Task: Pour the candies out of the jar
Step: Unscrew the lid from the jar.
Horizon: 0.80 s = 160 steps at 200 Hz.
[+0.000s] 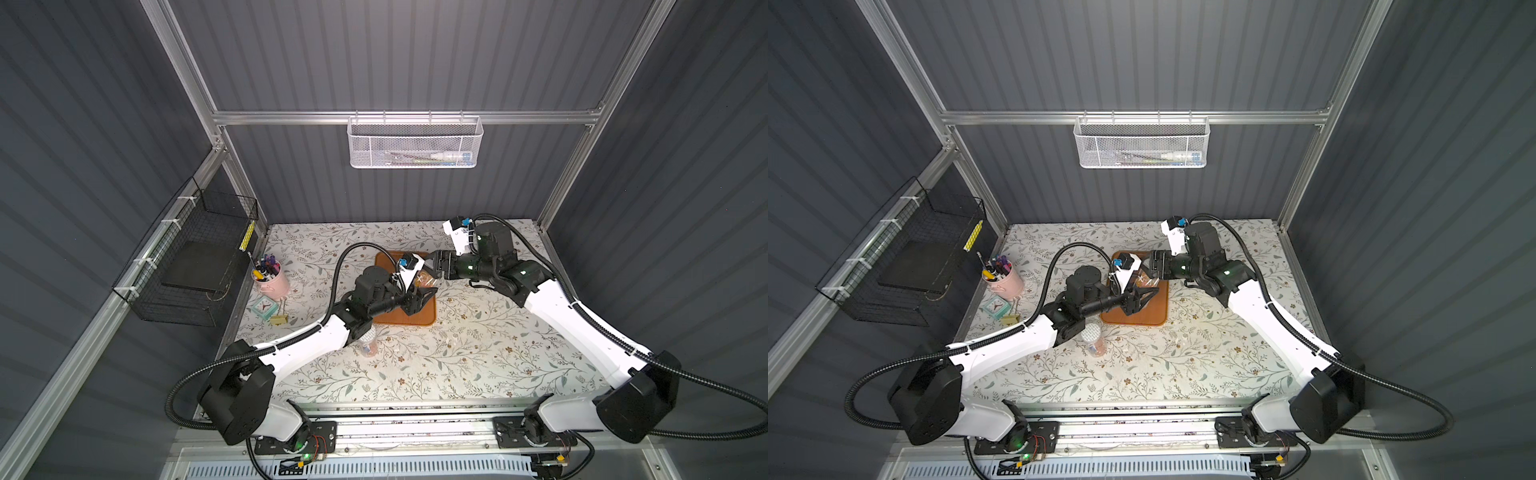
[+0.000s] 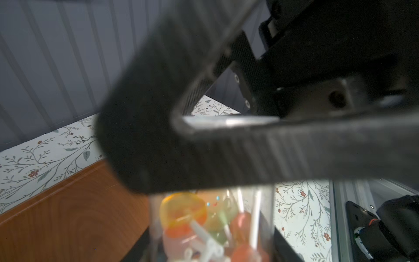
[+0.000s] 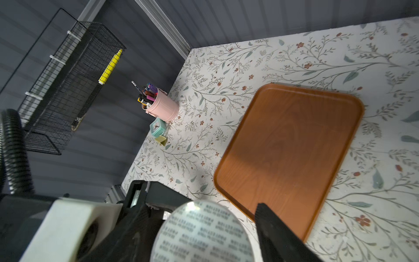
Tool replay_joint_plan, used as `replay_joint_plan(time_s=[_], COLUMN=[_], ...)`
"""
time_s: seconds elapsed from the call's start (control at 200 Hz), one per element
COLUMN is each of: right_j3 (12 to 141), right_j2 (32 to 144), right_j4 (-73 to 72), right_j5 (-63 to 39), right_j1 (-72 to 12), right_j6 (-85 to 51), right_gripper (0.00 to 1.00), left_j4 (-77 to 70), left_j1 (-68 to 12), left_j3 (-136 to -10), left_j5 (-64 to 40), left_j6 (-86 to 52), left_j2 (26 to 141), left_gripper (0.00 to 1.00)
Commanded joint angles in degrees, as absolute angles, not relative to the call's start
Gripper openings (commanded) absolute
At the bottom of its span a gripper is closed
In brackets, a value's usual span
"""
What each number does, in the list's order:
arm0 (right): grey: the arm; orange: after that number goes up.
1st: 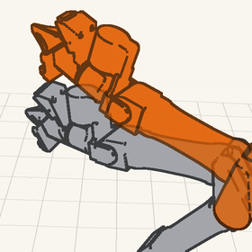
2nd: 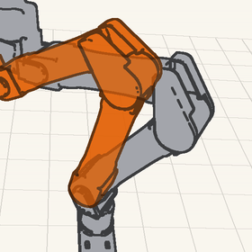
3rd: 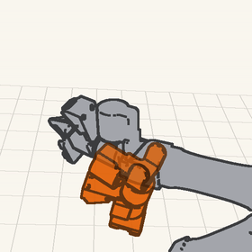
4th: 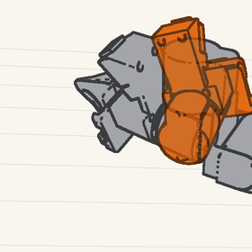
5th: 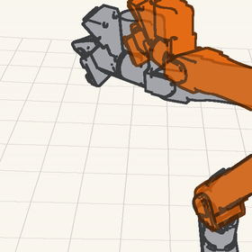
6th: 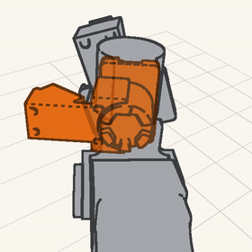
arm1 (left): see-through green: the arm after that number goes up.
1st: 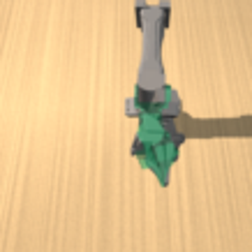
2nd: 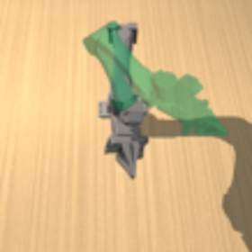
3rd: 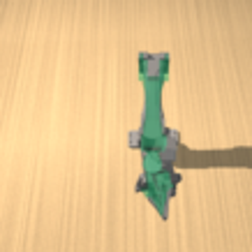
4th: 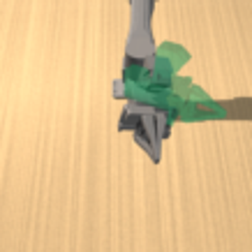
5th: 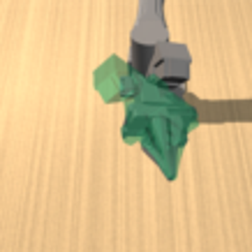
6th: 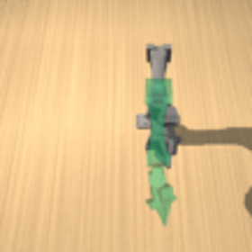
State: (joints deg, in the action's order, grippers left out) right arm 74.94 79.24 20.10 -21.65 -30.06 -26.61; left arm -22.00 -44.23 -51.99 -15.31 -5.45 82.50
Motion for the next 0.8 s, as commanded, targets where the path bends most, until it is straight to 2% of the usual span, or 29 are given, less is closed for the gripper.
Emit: replay_joint_plan(time_s=[0.0, 0.095, 0.15, 0.21, 0.29, 0.36, 0.43, 0.55, 0.675, 0.795], right_j3=[76.6, 76.3, 76.4, 76.7, 77.2, 77.1, 77.0, 76.9, 77.1, 76.6], right_j2=[78.8, 78.4, 78.4, 78.6, 79.3, 79.7, 80.0, 79.7, 79.9, 79.7], right_j4=[21.4, 21.1, 21.0, 21.2, 22.0, 22.0, 22.0, 22.0, 21.9, 21.9], right_j5=[-20.1, -20.5, -21.1, -21.6, -21.8, -22.1, -22.0, -21.6, -21.1, -21.0], right_j1=[-30.2, -30.2, -30.2, -30.2, -30.3, -30.5, -30.6, -30.6, -30.7, -30.7], right_j6=[-27.5, -27.4, -27.2, -26.9, -26.7, -26.6, -26.9, -27.2, -27.0, -27.4], right_gripper=[0.67, 0.57, 0.55, 0.59, 0.72, 0.77, 0.77, 0.71, 0.76, 0.76], left_j4=[-22.8, -22.7, -22.9, -23.2, -23.4, -23.5, -23.9, -24.6, -25.4, -25.8], left_j1=[-44.6, -44.6, -44.6, -44.6, -44.6, -44.6, -44.6, -44.6, -44.7, -44.6], left_j3=[-52.8, -53.1, -53.0, -53.1, -53.1, -53.1, -52.9, -52.6, -52.6, -52.8], left_j5=[-14.4, -14.5, -14.6, -14.6, -14.6, -14.5, -14.3, -14.0, -13.8, -13.7], left_j6=[-3.8, -3.7, -4.0, -4.1, -4.2, -4.2, -4.4, -4.6, -4.7, -4.9], left_j2=[80.7, 81.0, 81.1, 81.1, 80.9, 80.7, 80.7, 80.6, 80.6, 80.6], left_gripper=[0.00, 0.00, 0.00, 0.00, 0.00, 0.00, 0.00, 0.00, 0.00, 0.00])
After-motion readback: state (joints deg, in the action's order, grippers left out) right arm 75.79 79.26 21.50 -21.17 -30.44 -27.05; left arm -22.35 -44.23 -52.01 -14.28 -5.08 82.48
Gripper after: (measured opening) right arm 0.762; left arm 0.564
